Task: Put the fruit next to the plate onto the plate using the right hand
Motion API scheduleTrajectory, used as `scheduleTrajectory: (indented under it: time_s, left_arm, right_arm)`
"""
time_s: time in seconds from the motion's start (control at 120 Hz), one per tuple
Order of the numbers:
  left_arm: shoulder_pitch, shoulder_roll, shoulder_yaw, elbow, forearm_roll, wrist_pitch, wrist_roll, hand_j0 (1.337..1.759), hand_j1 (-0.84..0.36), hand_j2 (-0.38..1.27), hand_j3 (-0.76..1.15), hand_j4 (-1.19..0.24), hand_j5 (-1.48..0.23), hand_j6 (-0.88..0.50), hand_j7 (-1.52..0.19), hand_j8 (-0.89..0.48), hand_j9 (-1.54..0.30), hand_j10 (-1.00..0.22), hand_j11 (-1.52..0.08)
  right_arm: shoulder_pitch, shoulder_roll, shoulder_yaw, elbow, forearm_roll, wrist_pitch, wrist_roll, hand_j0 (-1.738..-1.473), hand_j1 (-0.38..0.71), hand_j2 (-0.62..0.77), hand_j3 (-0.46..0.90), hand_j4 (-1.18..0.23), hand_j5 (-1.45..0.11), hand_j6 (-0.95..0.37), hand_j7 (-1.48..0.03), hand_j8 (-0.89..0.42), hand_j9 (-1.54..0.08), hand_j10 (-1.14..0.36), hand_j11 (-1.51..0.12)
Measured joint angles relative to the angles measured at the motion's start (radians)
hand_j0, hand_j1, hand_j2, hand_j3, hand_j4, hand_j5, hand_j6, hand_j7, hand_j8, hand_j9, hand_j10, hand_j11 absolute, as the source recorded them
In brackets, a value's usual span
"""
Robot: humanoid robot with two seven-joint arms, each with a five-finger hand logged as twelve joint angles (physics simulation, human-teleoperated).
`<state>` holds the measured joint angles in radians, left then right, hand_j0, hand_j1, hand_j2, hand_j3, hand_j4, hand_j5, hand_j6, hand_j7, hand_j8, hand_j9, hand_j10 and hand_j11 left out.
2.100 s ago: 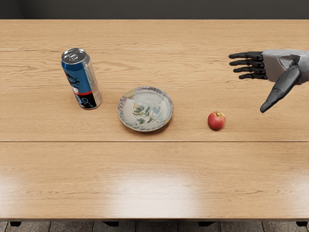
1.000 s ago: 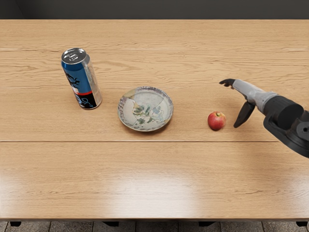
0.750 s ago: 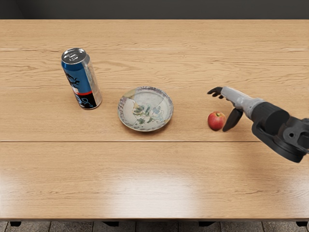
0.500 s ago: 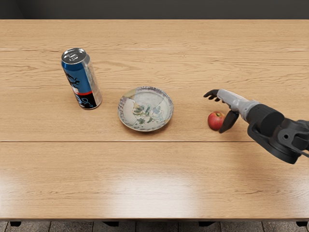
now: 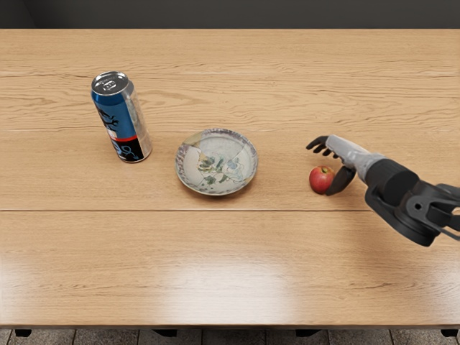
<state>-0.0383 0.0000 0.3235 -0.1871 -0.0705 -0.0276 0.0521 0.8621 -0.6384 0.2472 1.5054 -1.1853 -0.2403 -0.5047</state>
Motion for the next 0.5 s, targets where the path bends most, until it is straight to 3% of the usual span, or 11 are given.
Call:
scheduleTrajectory:
  time_s: [0.5]
  left_arm:
    - [0.000, 0.000, 0.000, 0.000, 0.000, 0.000, 0.000, 1.658, 0.07, 0.05, 0.00, -0.23, -0.30, -0.23, -0.30, -0.23, -0.30, -0.23, -0.30]
  right_arm:
    - [-0.003, 0.005, -0.005, 0.004, 0.013, 0.009, 0.000, -1.658, 0.14, -0.06, 0.00, -0.42, -0.55, -0.42, -0.55, -0.42, -0.55, -0.42, -0.55]
